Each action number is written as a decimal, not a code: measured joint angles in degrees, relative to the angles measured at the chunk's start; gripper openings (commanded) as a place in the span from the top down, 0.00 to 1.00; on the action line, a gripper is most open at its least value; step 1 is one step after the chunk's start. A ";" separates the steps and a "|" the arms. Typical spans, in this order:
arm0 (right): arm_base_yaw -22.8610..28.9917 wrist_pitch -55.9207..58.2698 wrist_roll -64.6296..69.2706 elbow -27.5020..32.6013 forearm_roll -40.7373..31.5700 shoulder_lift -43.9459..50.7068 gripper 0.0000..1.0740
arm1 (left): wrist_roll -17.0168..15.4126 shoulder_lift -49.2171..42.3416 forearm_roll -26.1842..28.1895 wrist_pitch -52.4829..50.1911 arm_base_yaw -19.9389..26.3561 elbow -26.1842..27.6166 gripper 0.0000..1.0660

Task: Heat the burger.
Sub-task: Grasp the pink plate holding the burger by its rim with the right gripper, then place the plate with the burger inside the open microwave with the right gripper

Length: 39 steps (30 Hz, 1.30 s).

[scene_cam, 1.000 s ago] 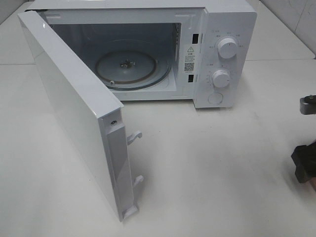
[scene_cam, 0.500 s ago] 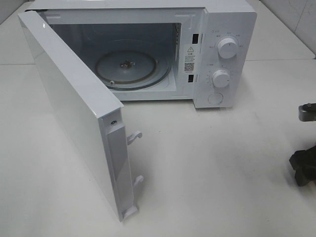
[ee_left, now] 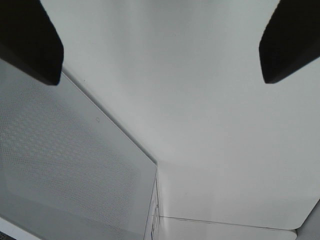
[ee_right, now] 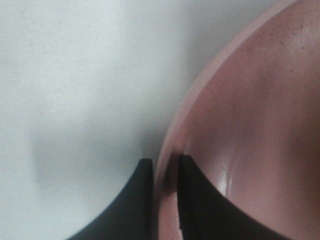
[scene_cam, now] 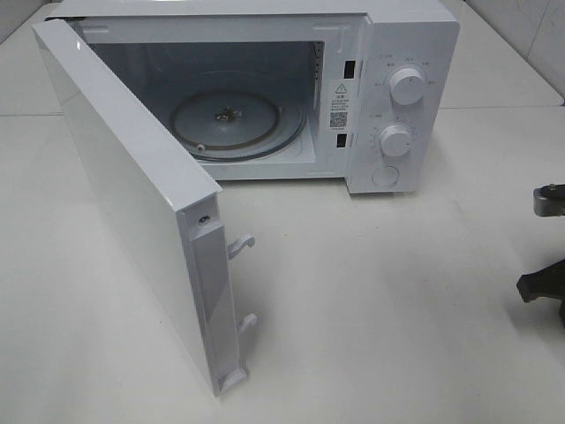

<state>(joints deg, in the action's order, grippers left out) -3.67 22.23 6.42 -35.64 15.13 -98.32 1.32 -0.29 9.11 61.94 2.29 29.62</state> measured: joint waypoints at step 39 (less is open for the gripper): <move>19.77 18.39 16.39 -3.55 13.29 -0.23 1.00 | 0.00 0.00 0.00 0.00 0.00 0.00 0.06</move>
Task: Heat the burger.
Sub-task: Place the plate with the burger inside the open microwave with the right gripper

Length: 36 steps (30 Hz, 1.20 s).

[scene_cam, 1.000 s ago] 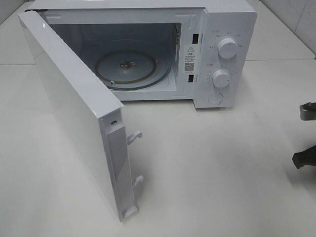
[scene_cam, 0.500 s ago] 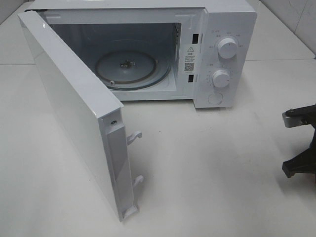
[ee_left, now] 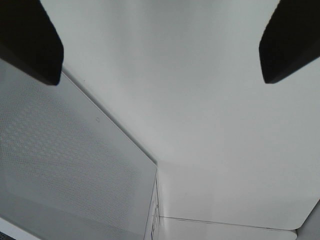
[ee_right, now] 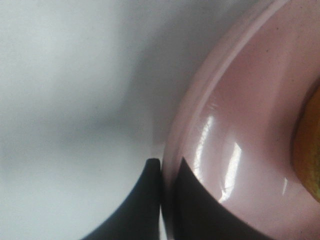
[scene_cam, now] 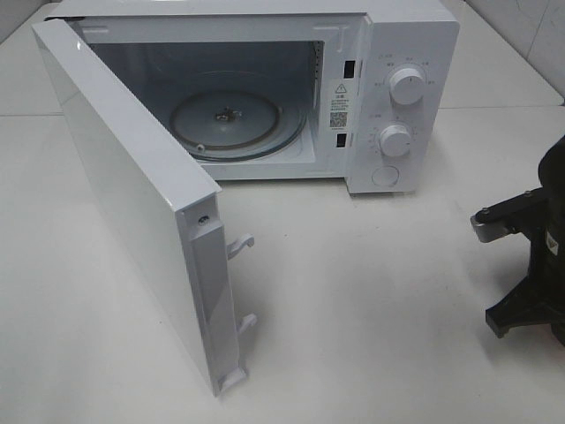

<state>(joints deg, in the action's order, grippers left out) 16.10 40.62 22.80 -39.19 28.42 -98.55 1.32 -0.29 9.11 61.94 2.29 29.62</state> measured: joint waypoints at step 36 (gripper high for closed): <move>21.08 12.32 2.46 2.92 4.87 17.48 1.00 | 0.00 0.00 0.00 0.00 0.00 0.00 0.06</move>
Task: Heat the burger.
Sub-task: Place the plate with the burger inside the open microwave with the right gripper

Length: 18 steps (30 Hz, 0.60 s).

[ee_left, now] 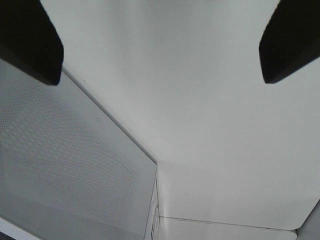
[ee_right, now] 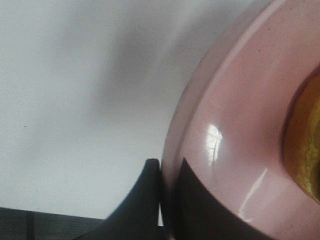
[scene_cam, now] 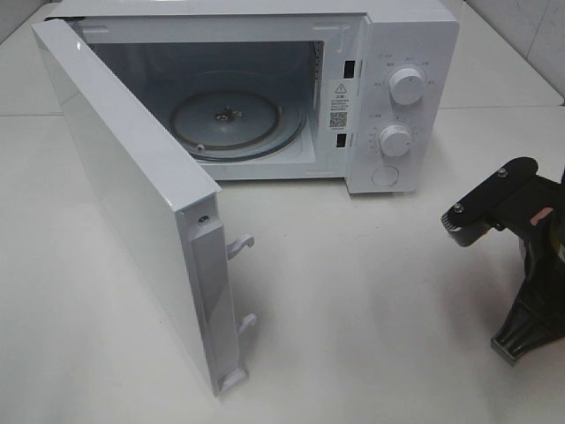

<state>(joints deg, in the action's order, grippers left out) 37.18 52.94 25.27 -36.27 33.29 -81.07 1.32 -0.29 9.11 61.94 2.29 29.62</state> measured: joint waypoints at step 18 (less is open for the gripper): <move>13.24 2.12 -1.26 1.20 1.60 2.46 1.00 | 0.00 0.00 0.00 0.00 0.00 0.00 0.06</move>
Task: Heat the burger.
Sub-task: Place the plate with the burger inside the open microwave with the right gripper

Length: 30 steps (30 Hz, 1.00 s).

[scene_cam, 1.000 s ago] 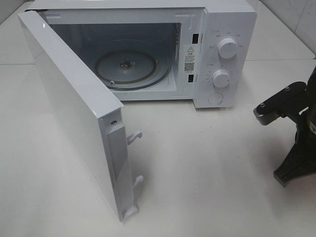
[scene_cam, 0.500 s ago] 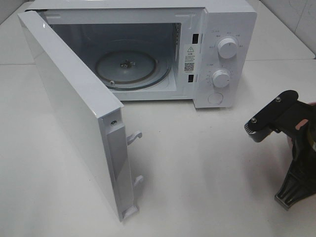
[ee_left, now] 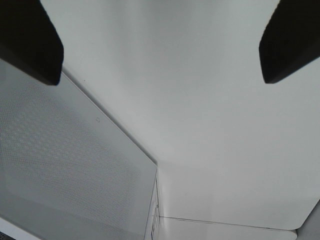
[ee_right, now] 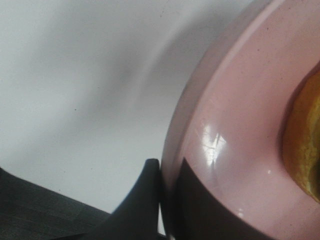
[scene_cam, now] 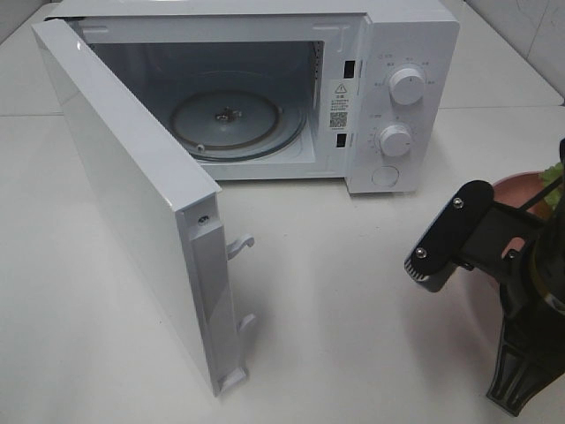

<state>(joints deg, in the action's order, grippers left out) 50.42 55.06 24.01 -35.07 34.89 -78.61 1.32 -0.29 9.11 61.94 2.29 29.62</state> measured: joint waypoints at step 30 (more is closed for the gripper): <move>0.00 -12.26 -25.15 0.34 7.28 0.00 1.00 | 0.00 0.00 0.00 0.00 0.00 0.00 0.06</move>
<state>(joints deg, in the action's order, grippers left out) 50.42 42.80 -1.15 -34.72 42.17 -78.61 1.32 -0.29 9.11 61.94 2.29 29.62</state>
